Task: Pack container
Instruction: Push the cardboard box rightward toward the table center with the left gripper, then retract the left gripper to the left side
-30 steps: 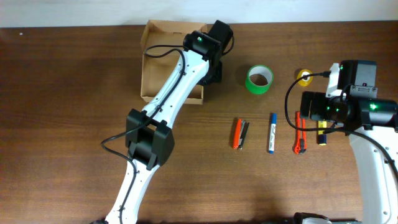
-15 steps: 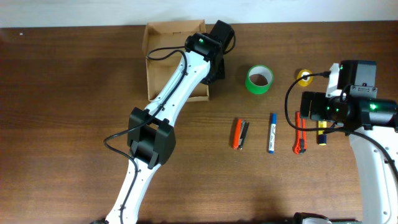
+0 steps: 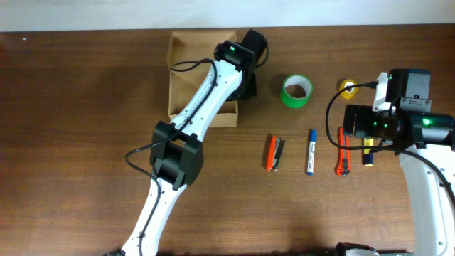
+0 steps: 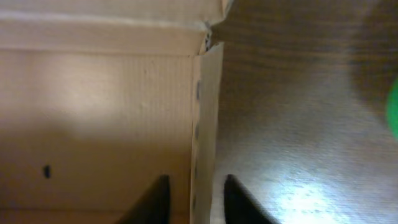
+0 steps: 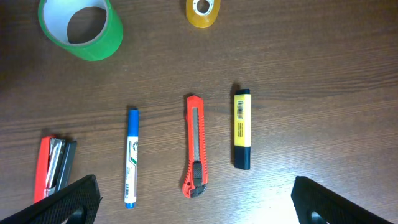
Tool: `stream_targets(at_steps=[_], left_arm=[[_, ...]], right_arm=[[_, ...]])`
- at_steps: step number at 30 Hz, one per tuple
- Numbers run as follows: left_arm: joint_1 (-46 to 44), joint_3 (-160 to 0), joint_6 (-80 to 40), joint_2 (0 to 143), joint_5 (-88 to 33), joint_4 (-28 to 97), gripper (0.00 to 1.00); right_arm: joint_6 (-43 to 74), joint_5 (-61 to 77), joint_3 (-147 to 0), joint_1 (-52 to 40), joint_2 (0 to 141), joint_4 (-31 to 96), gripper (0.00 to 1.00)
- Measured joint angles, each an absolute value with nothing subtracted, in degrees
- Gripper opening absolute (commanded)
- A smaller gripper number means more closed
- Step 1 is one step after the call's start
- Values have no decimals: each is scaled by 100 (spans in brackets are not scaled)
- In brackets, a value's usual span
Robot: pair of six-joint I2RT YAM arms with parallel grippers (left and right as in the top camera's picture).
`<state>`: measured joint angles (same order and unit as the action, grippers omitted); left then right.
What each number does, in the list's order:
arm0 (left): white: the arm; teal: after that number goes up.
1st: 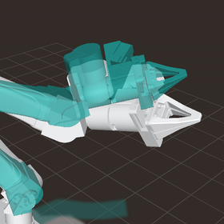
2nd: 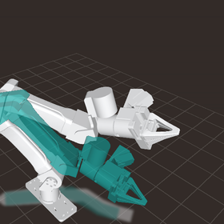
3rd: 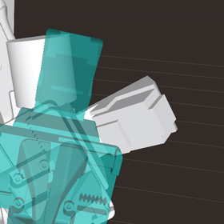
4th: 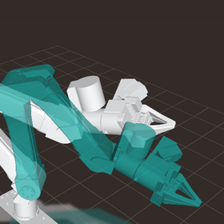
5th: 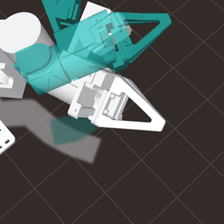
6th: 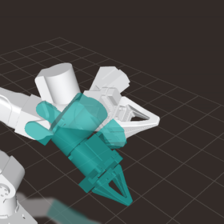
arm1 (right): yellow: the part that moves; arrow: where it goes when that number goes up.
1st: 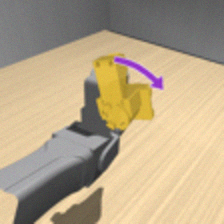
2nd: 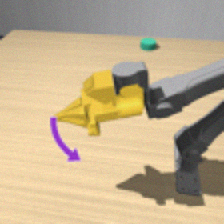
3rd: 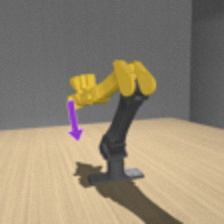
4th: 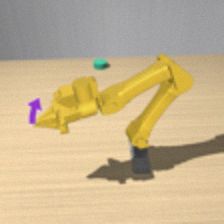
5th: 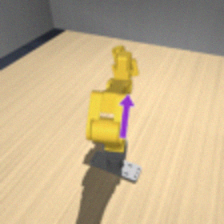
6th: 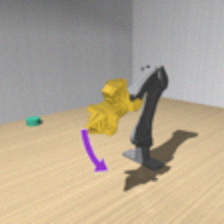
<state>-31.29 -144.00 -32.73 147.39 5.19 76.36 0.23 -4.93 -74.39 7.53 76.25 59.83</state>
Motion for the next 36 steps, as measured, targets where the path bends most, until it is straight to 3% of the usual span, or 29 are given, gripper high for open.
stream_targets(at_steps=[3, 12, 28, 33, 36], left_arm=[[-3135, -14376, -3260, 14870, 515, 7629, 60], [-3135, -14577, -3216, 14875, 797, 7721, 60], [-3081, -17830, -2502, 14768, 1765, 9631, 61], [-2456, -17598, -2130, 13981, 1881, 9642, 69], [-1673, -16636, -1977, 12901, 1962, 9631, 71]], right_arm=[[23, -493, -7439, 753, 7625, 5981, 99], [23, -495, -7437, 755, 7625, 5981, 99], [23, -493, -7439, 753, 7625, 5979, 99], [25, -495, -7439, 755, 7625, 5979, 99], [25, -495, -7439, 755, 7625, 5970, 99]])
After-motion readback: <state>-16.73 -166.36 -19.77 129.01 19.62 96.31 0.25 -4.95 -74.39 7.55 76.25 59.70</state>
